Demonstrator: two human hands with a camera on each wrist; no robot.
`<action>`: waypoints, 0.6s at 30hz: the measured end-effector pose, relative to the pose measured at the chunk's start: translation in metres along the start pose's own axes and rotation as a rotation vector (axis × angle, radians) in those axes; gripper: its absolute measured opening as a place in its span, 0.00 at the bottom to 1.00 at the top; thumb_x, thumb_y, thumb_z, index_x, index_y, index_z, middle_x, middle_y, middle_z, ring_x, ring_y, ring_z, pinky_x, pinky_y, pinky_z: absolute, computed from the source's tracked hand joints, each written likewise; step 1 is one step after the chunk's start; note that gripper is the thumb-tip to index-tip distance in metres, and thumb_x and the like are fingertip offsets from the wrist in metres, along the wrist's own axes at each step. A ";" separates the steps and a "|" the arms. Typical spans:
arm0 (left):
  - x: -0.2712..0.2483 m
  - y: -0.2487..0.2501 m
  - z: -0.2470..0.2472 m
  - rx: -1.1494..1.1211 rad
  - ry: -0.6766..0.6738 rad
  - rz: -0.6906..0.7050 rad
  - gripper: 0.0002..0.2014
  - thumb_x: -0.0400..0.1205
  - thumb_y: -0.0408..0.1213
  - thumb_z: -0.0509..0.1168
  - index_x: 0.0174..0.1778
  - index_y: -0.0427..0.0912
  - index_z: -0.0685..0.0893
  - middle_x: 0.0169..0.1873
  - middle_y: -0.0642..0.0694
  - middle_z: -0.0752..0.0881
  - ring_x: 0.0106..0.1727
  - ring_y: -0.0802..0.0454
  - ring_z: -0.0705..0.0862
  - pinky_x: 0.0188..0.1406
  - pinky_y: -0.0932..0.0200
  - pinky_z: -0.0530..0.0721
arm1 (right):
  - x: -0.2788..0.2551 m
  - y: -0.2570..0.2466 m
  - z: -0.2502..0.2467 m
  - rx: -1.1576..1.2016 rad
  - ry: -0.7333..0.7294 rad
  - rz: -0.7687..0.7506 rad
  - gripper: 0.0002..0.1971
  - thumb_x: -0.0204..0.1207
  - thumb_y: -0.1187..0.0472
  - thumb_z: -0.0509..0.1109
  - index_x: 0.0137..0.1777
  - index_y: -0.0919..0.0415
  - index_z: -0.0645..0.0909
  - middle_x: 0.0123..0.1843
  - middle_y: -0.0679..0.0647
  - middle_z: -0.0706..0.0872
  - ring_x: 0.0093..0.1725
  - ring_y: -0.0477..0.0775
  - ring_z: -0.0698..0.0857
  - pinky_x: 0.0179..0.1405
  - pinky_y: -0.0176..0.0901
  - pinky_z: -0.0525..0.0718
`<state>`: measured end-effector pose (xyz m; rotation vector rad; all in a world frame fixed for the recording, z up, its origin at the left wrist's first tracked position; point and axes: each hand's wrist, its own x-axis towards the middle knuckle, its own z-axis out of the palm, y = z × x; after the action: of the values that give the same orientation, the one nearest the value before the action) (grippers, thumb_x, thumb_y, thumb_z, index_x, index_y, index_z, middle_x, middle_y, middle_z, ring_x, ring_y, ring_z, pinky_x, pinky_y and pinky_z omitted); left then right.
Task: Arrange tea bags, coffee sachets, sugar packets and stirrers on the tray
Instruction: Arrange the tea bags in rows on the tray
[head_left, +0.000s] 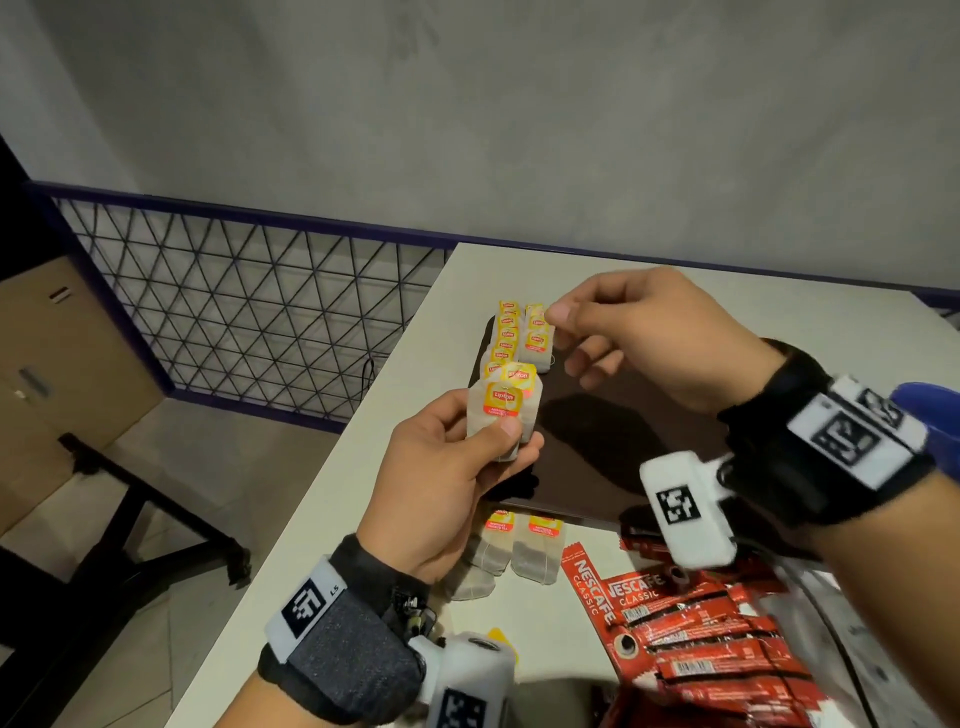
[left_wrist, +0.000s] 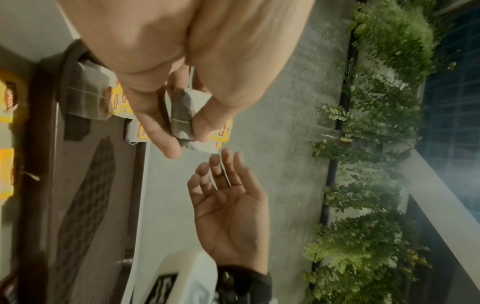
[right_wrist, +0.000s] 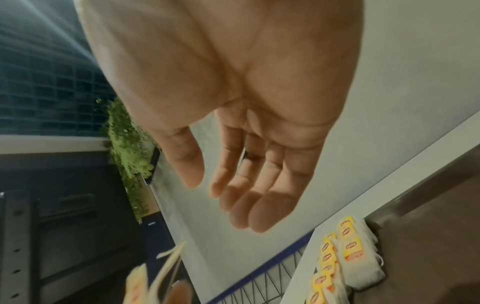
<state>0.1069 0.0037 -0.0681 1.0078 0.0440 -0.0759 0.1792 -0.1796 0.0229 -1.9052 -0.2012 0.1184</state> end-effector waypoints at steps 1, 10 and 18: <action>0.000 0.000 0.001 0.009 -0.006 0.009 0.13 0.83 0.23 0.69 0.64 0.29 0.85 0.54 0.33 0.93 0.56 0.34 0.93 0.53 0.53 0.92 | -0.011 0.002 0.002 0.027 -0.006 -0.003 0.07 0.82 0.59 0.77 0.52 0.64 0.90 0.43 0.59 0.92 0.38 0.56 0.90 0.37 0.47 0.88; -0.006 -0.002 0.005 0.117 -0.061 0.067 0.17 0.77 0.24 0.74 0.60 0.29 0.80 0.50 0.34 0.92 0.48 0.44 0.93 0.51 0.49 0.92 | -0.059 0.029 0.020 0.044 0.001 -0.009 0.09 0.80 0.52 0.78 0.52 0.56 0.94 0.43 0.56 0.95 0.40 0.51 0.92 0.46 0.55 0.89; -0.011 0.003 0.010 0.132 -0.085 -0.038 0.09 0.83 0.25 0.71 0.57 0.33 0.80 0.50 0.29 0.93 0.47 0.33 0.94 0.39 0.54 0.94 | -0.064 0.032 0.018 0.035 0.037 -0.094 0.06 0.80 0.55 0.78 0.53 0.54 0.94 0.44 0.56 0.95 0.44 0.59 0.93 0.43 0.48 0.91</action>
<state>0.0958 -0.0023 -0.0593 1.1344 -0.0198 -0.1581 0.1162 -0.1858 -0.0145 -1.8589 -0.2612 0.0235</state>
